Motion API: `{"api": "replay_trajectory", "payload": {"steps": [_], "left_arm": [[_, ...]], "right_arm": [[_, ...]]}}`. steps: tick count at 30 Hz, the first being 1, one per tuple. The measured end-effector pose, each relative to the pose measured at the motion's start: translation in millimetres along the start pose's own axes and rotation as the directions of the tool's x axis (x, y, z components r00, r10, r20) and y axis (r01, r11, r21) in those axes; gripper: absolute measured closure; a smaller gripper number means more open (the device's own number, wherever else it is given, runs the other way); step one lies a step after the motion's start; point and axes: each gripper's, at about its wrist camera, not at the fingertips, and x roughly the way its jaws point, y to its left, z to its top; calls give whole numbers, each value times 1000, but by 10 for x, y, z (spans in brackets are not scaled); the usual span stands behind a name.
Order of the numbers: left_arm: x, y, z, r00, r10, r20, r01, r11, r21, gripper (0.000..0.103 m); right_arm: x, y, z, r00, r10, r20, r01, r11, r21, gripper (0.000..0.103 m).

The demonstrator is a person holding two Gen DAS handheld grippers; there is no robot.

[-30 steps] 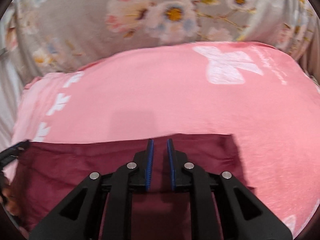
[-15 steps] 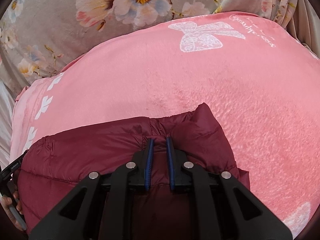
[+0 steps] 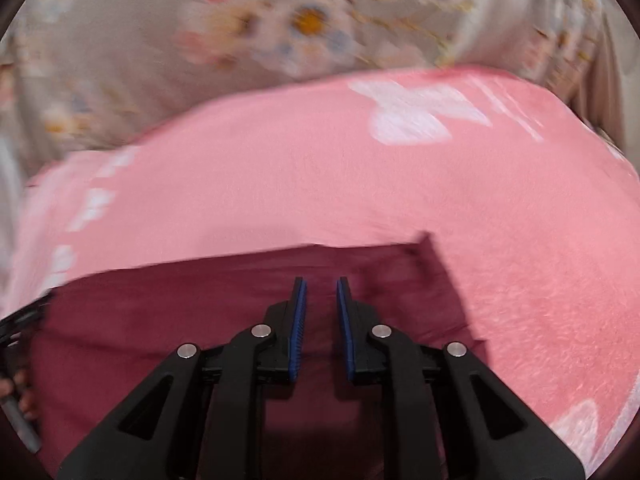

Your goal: Fold large clothes

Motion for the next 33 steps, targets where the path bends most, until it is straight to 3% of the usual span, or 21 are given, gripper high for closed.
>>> {"api": "replay_trajectory", "payload": {"steps": [4,6,11,16,20,24,26,27,29,31,33], "left_arm": [[-597,269,-163,996,-86,24,88,992,-86,27],[-817,396,-300,996,-81,20,83,991,-101,27],[-1123,899,-762,996,-80,-29,73,979,-190,27],[-1235,1381,-1199,988,-147,-56,118,928,-354,27],[-1152,1442,-1394,959,-273,-70,214,867,-449,27],[-1115,1240,-1396,936,-347,-64,287,855,-432,27],[-1052,1100,-1397,908,-411,-78,339,833,-436,27],[-1000,1012,-1384,902,-423,-89,351,837,-421,27],[-965,878,-1341,931,-357,-77,307,878,-366,27],[-955,779,-1295,946,-314,-80,271,902,-335,29],[-975,747,-1264,952,-295,-81,254,910,-328,46]], "right_arm": [[-263,831,-222,992,115,-48,-122,971,-204,87],[-256,1068,-383,985,151,-88,-168,958,-232,87],[-43,1216,-687,963,187,-194,-221,961,-167,87],[-12,1209,-872,967,183,-177,-210,967,-146,88],[0,1229,-930,971,172,-164,-197,968,-155,88],[4,1233,-953,974,166,-154,-190,968,-162,88],[10,1229,-940,975,164,-149,-187,969,-162,88],[10,1230,-939,975,164,-149,-188,969,-162,88],[3,1224,-931,974,170,-151,-193,969,-154,88],[-76,1206,-914,972,169,-163,-191,973,-130,88],[-264,1164,-915,971,174,-164,-194,975,-112,88]]}}
